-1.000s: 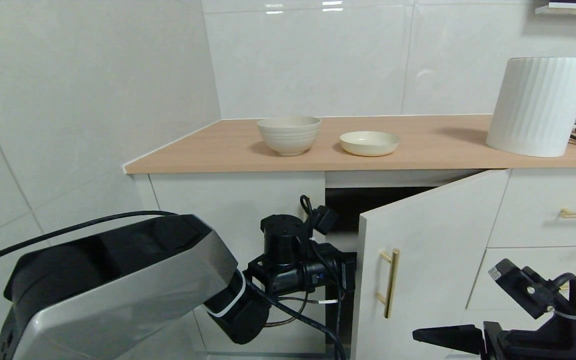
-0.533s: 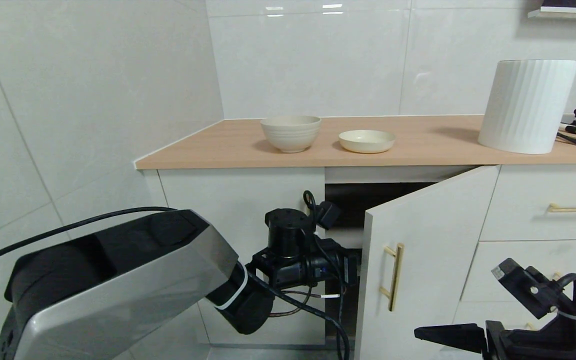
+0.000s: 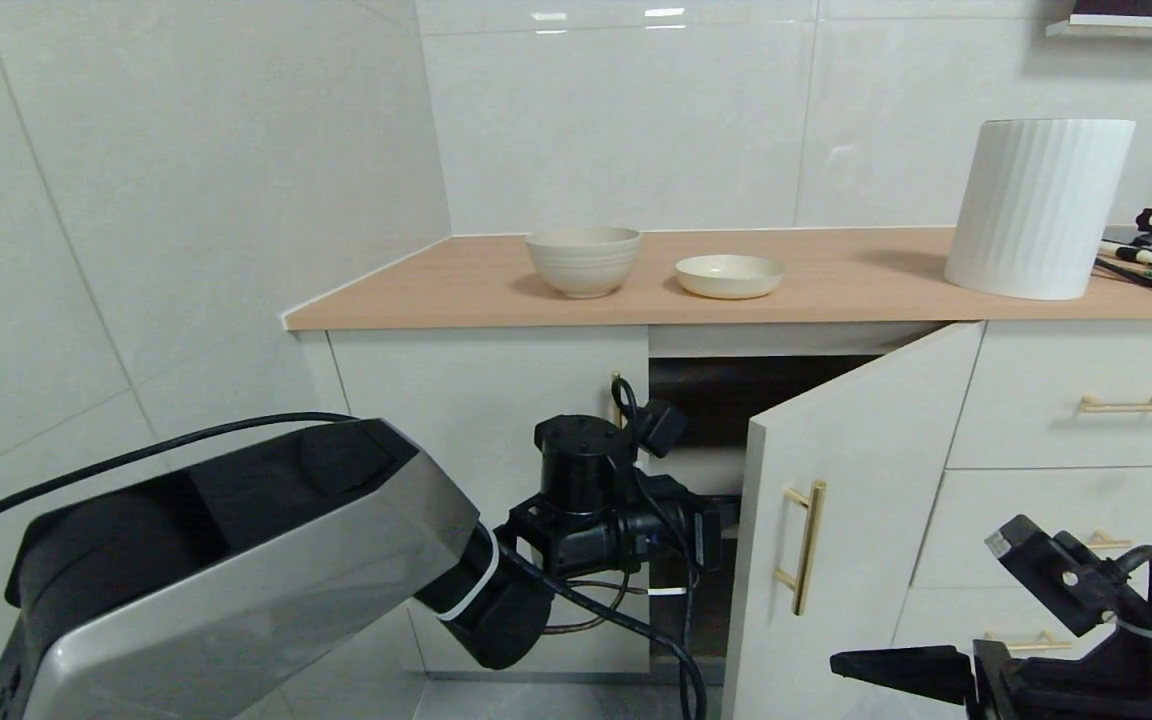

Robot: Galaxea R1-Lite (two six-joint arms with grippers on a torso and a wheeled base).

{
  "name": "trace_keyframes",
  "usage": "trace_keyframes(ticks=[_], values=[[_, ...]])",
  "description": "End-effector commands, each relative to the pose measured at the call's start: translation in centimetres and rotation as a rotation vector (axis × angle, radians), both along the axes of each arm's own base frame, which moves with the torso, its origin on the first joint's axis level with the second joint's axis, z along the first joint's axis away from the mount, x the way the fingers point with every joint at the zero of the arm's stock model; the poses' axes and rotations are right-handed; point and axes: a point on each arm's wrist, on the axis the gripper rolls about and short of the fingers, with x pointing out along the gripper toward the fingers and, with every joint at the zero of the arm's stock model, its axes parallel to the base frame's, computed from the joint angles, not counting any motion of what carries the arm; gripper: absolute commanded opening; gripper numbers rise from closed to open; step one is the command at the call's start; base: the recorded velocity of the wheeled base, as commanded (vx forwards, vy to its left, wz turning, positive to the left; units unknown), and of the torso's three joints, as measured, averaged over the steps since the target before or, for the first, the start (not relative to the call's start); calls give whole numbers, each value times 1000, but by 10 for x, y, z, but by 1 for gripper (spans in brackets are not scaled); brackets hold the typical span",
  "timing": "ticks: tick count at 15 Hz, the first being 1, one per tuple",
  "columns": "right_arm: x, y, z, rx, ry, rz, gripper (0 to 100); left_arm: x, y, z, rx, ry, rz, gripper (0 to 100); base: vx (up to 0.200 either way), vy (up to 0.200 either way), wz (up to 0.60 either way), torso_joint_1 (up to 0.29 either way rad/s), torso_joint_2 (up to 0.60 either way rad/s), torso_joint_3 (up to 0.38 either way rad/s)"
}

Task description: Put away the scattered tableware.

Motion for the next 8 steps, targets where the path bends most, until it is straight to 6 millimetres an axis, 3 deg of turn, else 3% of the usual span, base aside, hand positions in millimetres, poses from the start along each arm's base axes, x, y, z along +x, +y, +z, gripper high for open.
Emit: trace_keyframes(ticks=[1, 6, 8], values=[[0, 0, 0, -1, 1, 0, 100, 2, -1, 2, -8, -9, -1, 0, 0, 0, 0, 0, 0, 0], [-2, -2, 3, 12, -14, -1, 100, 7, -6, -3, -3, -3, -3, 0, 0, 0, 0, 0, 0, 0], [-4, -3, 5, 18, -18, 1, 100, 0, -15, -3, 14, 13, -29, 0, 0, 0, 0, 0, 0, 0]])
